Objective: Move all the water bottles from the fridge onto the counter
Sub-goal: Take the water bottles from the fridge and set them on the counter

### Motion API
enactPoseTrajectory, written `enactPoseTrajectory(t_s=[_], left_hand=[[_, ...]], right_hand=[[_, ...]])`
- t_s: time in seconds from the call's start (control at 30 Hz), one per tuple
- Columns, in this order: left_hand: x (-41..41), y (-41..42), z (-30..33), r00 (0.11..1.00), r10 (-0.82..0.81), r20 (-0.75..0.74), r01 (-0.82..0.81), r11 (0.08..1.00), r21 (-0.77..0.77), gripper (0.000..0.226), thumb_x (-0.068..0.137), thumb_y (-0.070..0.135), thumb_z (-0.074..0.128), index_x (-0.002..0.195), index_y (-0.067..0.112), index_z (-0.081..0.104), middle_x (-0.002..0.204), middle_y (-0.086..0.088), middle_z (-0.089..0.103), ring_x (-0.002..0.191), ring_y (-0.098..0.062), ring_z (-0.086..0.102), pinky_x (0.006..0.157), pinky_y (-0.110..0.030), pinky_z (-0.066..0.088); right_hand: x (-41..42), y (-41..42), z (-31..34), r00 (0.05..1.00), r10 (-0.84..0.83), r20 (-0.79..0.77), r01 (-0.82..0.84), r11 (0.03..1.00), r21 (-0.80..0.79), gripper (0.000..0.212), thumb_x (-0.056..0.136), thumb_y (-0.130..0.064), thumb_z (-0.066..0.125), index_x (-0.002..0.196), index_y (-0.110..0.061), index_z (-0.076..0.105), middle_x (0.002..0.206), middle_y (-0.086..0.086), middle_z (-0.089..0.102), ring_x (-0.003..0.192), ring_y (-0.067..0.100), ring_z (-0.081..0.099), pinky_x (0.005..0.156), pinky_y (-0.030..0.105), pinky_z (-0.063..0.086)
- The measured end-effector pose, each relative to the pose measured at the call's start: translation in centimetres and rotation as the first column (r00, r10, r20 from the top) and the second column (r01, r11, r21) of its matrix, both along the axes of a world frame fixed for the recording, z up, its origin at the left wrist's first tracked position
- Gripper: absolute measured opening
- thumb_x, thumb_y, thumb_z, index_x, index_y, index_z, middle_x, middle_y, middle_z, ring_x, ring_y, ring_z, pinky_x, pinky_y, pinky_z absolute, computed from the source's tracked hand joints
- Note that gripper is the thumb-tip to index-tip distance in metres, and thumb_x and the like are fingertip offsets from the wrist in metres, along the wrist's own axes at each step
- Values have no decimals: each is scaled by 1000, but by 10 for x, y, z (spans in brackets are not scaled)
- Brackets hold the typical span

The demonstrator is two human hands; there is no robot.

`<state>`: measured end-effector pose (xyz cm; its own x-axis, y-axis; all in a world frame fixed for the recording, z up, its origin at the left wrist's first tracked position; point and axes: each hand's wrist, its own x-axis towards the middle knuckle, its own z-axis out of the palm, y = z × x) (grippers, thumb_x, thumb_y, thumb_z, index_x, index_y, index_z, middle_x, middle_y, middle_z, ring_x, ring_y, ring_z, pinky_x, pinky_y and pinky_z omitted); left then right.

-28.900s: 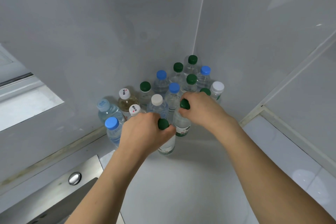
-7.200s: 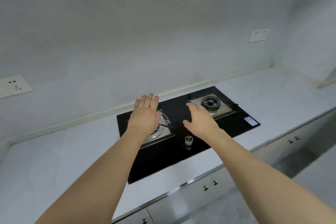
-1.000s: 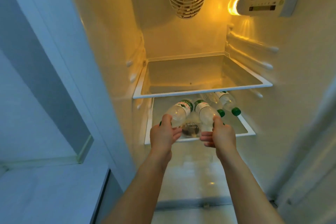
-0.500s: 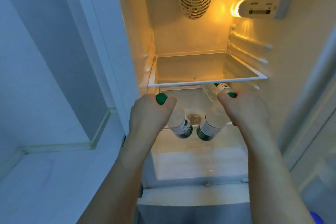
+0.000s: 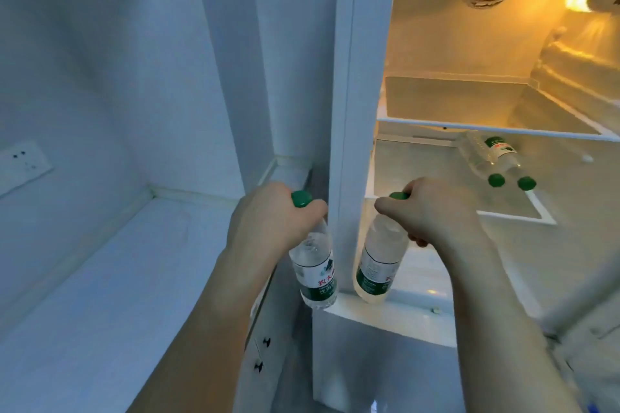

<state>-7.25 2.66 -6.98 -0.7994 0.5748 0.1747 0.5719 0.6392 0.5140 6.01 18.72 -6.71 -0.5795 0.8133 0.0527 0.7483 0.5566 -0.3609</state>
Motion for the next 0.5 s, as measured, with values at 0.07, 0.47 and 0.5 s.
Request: enactPoseTrajectory(t_s=[0.07,0.47,0.5], left_hand=[[-8,-20,-9,999,47,-3,-47,998,-31,40,75,46,57,57,14,41,55,-4,44,52,-21,43,48,-26,29],[-46,-148,-46,903,421,85,-413,906,-92,41,75,44,60,63,12,39,60,-3,43,53,-18,39,49,-26,30],[-48,-156,-48,885,457,90,-448,888,-98,41,75,44,60,63,12,38,60,-2,42,53,-18,39,49,-26,30]], right_hand=[[-14,-17,-4,998,54,24,-54,998,-11,37,74,-48,55,67,-13,61,51,1,65,54,18,65,56,24,43],[-123,-112,-31,885,451,116,-444,892,-81,38,73,-50,56,72,-12,61,61,2,66,62,21,66,60,25,50],[-132,-119,-32,864,490,115,-482,872,-89,37,73,-50,56,72,-12,61,59,1,66,59,20,65,57,24,47]])
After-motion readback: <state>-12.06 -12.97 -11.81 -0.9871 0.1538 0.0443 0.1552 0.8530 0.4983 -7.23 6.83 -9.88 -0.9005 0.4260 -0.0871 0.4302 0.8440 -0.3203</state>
